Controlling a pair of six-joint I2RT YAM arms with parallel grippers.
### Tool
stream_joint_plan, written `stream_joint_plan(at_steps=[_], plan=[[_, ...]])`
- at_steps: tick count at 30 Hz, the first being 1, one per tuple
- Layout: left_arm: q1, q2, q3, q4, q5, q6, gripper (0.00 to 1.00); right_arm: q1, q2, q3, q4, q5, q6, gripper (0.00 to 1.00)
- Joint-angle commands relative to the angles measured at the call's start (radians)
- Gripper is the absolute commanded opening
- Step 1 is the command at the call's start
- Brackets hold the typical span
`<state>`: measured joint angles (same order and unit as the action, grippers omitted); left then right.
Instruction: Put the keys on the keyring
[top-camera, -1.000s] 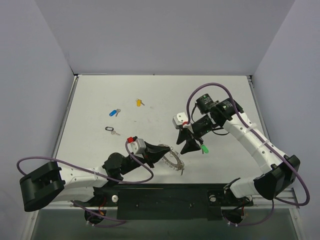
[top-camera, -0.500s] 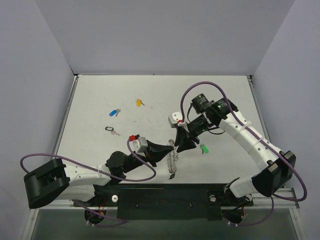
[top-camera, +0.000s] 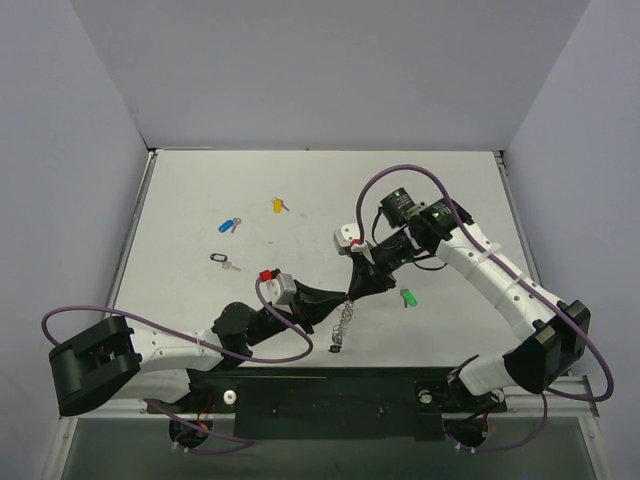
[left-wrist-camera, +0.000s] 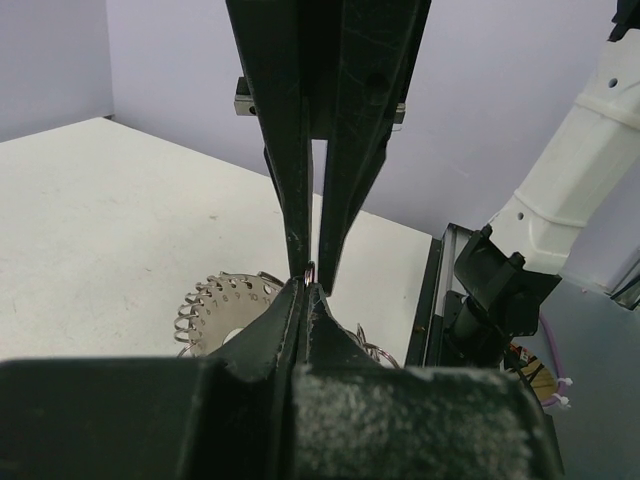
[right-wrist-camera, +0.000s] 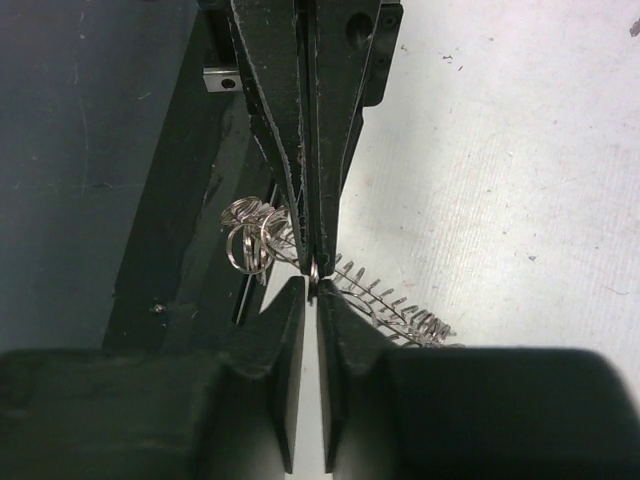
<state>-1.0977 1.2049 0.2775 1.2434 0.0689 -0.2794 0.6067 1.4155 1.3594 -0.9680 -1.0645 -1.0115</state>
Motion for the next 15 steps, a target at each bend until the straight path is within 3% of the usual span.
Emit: stream_joint_plan(at_steps=[1,9,11,13,15], plan=[[0.002,-0.004,0.038,0.156,-0.006,-0.015,0.0,0.013,-0.009,-0.013,0.014,-0.014,0.034,0.01],[0.004,-0.021,0.034,0.069,-0.041,-0.041,0.0,0.027,-0.036,0.021,0.023,0.107,0.16,0.0],[0.004,-0.056,0.038,-0.029,-0.046,-0.044,0.2,0.028,-0.043,0.037,-0.003,0.149,0.156,0.0],[0.002,-0.119,0.046,-0.161,-0.047,-0.043,0.46,0.036,-0.036,0.073,-0.072,0.199,0.134,0.0],[0.004,-0.177,0.058,-0.287,-0.04,-0.026,0.54,0.05,-0.026,0.101,-0.127,0.234,0.116,0.0]])
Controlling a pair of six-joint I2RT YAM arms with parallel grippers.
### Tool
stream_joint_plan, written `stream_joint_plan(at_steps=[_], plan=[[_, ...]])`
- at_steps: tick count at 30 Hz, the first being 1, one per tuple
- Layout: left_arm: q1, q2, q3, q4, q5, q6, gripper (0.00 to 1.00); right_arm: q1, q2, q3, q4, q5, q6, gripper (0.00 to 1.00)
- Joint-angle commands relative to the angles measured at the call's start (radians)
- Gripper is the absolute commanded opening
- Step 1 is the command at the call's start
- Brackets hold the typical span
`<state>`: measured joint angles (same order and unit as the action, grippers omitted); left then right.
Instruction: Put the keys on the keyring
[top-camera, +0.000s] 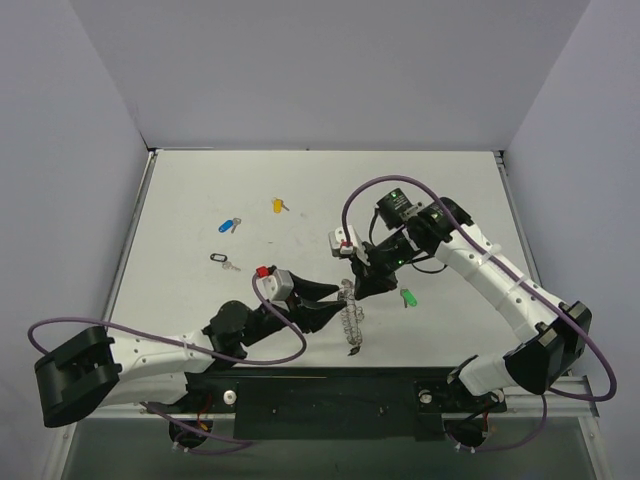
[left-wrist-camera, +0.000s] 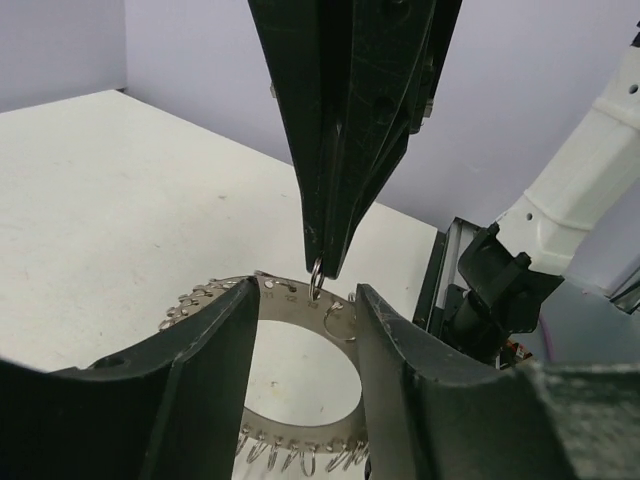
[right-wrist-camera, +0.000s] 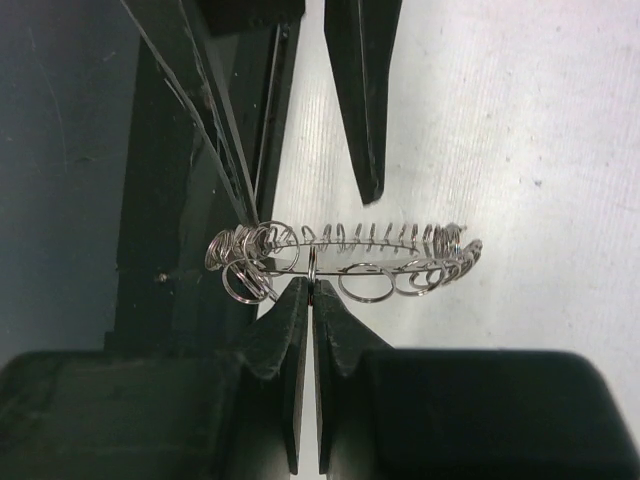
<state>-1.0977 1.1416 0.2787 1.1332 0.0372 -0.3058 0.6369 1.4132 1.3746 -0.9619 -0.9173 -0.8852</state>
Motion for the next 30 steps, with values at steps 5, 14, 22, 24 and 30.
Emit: stream_joint_plan(at_steps=[5,14,22,24,30], plan=[[0.002,-0.195,0.154,-0.548,0.018,0.065,0.58,0.053,0.006,0.124,-0.192,0.144,0.0,0.0],[-0.031,-0.066,0.323,-0.696,0.014,0.203,0.54,0.073,0.055,0.198,-0.245,0.242,0.045,0.0],[-0.057,0.016,0.344,-0.563,0.018,0.231,0.49,0.075,0.061,0.199,-0.253,0.247,0.054,0.0],[-0.064,0.027,0.349,-0.558,0.0,0.237,0.47,0.073,0.062,0.198,-0.256,0.244,0.048,0.0],[-0.068,0.011,0.324,-0.518,-0.028,0.252,0.46,0.073,0.061,0.19,-0.261,0.233,0.04,0.0]])
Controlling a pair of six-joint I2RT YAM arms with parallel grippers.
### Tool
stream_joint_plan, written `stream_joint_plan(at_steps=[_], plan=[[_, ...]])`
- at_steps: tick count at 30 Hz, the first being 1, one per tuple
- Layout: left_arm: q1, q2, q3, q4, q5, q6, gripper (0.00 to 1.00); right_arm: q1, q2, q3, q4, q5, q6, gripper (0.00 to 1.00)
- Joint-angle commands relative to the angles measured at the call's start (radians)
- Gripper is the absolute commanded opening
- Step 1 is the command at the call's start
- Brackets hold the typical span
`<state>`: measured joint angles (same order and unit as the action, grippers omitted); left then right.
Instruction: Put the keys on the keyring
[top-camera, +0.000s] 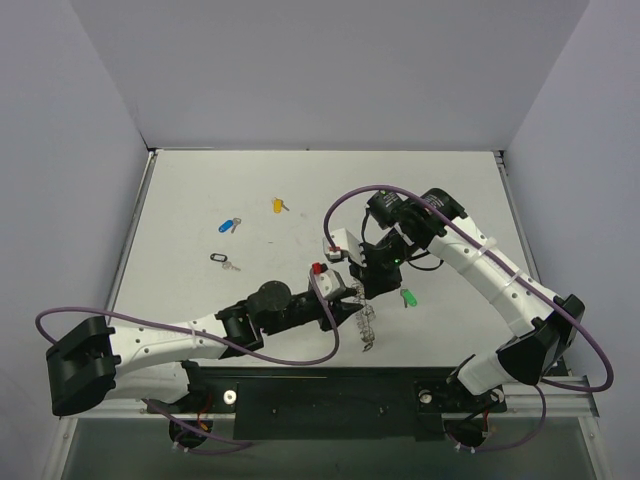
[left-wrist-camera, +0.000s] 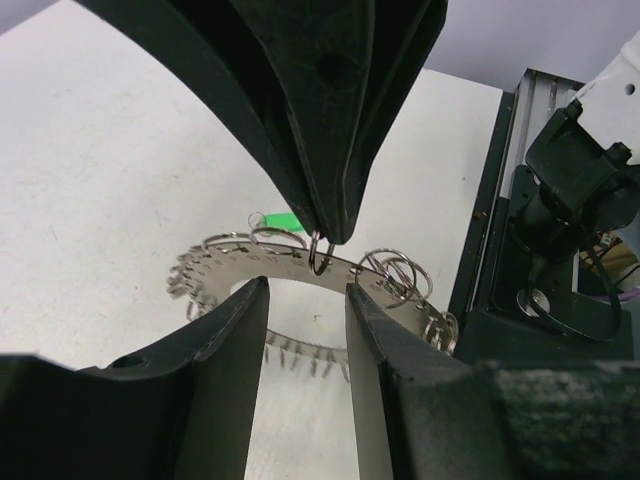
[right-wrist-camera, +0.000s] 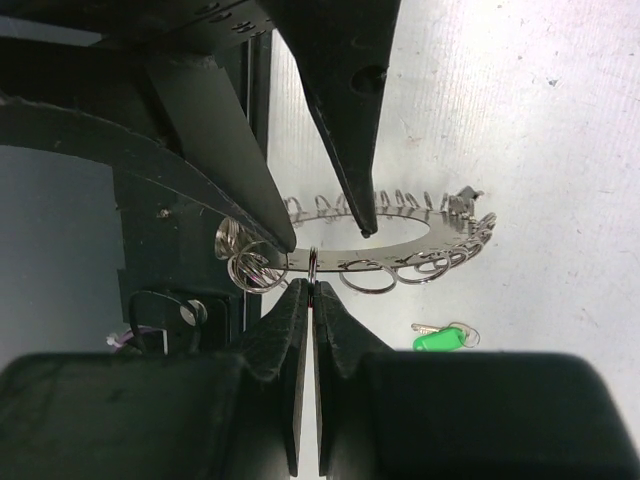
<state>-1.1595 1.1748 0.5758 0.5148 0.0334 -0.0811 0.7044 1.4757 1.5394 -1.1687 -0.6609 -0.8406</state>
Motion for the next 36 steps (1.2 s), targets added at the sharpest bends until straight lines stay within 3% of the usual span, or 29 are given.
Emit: stream_joint_plan(at_steps=[1,12,36], plan=[[-0.006,-0.035,0.022,0.108,-0.024,0.033,0.46,0.006,-0.003,0.024,-0.054,-0.025,-0.006,0.0],[-0.005,-0.05,-0.013,0.18,0.017,0.035,0.42,0.006,0.0,0.03,-0.069,-0.049,-0.023,0.0],[0.011,0.006,0.024,0.157,0.111,0.043,0.26,0.007,-0.002,0.034,-0.08,-0.078,-0.04,0.0]])
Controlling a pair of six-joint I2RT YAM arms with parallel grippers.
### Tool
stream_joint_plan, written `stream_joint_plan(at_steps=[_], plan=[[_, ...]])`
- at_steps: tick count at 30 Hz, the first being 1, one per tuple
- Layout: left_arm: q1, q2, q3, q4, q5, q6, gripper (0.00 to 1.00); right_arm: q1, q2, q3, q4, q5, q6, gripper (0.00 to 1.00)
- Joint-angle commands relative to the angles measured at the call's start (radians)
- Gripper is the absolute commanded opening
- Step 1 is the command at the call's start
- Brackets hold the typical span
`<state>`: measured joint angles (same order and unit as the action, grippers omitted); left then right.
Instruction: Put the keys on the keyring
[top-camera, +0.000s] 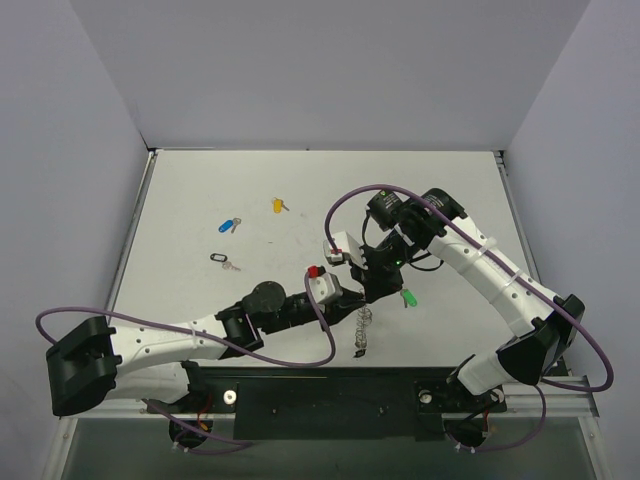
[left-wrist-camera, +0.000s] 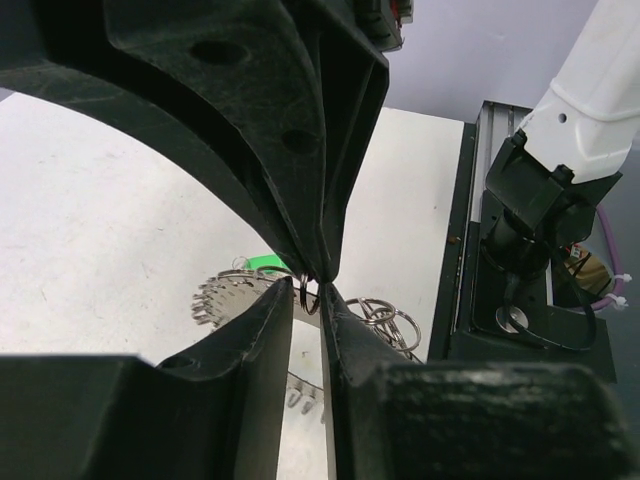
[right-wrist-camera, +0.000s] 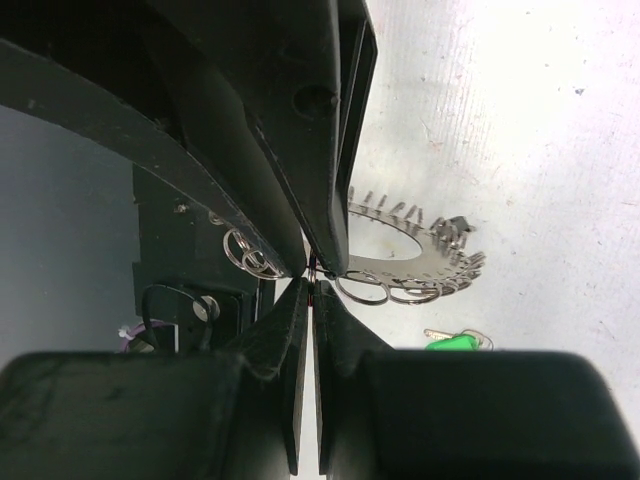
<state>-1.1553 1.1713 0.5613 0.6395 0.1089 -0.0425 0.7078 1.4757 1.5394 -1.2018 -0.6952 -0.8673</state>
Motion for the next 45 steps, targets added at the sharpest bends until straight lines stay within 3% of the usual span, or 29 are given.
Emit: stream_joint_plan(at_steps=[1,5,8,12,13,15,19,29,45], plan=[[0.008,0.01,0.04,0.031,0.041,0.006,0.24,0.002,-0.003,0.036,-0.047,-0.046,-0.013,0.0],[0.012,0.021,0.051,0.023,0.051,0.004,0.15,0.002,-0.003,0.033,-0.047,-0.052,-0.013,0.0],[0.012,0.022,0.051,0.035,0.054,0.0,0.0,0.004,-0.005,0.03,-0.048,-0.056,-0.018,0.0],[0.016,0.019,0.042,0.058,0.049,-0.017,0.0,0.002,-0.006,0.024,-0.045,-0.063,-0.016,0.0],[0.016,0.016,0.031,0.075,0.051,-0.026,0.0,-0.001,-0.006,0.025,-0.044,-0.069,-0.012,0.04],[0.02,0.008,0.005,0.123,0.051,-0.048,0.0,-0.025,-0.009,0.03,-0.047,-0.104,-0.01,0.34],[0.026,-0.018,-0.078,0.262,0.026,-0.099,0.0,-0.103,-0.026,0.036,-0.07,-0.194,-0.056,0.42],[0.029,-0.03,-0.13,0.38,0.005,-0.143,0.0,-0.172,-0.106,-0.128,0.047,-0.323,-0.275,0.41],[0.028,-0.024,-0.143,0.43,-0.025,-0.171,0.0,-0.168,-0.064,-0.148,0.071,-0.385,-0.292,0.23]])
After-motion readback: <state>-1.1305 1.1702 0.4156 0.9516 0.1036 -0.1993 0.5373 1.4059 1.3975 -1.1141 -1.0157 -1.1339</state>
